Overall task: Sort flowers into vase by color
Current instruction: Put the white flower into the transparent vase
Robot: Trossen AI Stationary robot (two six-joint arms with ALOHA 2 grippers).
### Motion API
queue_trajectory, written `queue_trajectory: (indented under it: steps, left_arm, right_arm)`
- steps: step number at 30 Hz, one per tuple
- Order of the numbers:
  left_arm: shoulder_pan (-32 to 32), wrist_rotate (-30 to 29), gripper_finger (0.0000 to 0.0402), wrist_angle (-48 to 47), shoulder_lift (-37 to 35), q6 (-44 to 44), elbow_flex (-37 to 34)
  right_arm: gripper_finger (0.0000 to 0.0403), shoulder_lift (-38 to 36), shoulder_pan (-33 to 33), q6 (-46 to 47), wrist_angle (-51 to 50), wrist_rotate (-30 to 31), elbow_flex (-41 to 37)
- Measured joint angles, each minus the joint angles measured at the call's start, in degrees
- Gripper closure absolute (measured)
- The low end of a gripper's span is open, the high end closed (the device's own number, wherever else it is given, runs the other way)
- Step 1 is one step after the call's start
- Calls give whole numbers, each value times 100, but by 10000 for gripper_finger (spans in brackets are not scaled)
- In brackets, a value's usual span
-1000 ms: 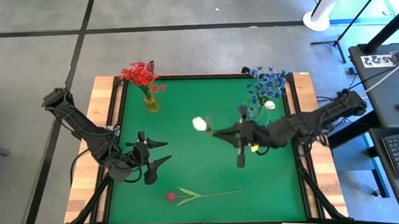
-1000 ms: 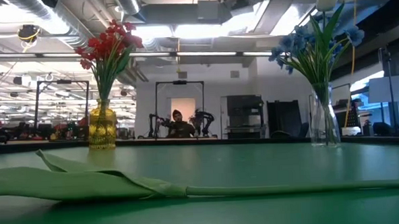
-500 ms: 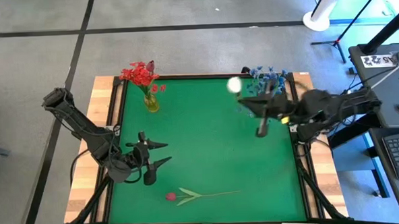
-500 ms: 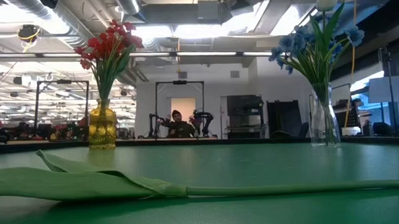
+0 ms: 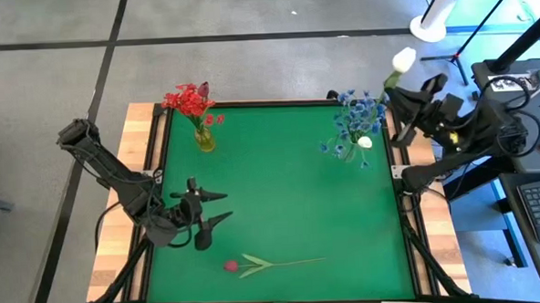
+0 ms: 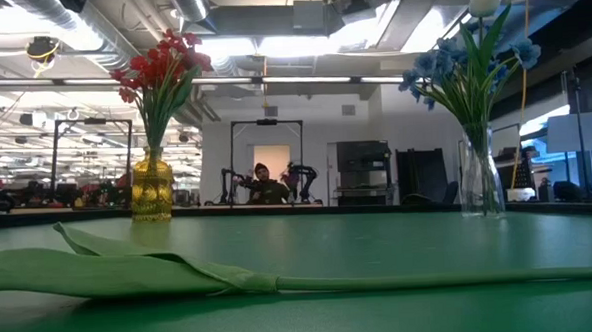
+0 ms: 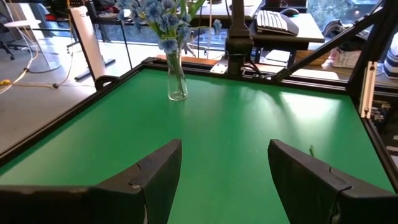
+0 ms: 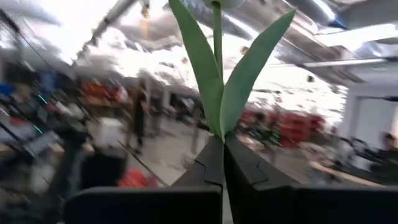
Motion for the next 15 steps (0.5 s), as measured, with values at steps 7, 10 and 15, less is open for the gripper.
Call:
queue_trajectory:
  steps: [7, 10, 15]
  left_arm:
    - [132, 9, 168, -1, 0, -10, 0]
    - [149, 9, 168, -2, 0, -39, 0]
    - [147, 23, 168, -41, 0, -125, 0]
  right_arm:
    - [402, 82, 0, -87, -919, 1026, 231]
    - [402, 77, 0, 147, -1102, 1036, 238]
    - [402, 73, 0, 745, -1762, 1034, 241]
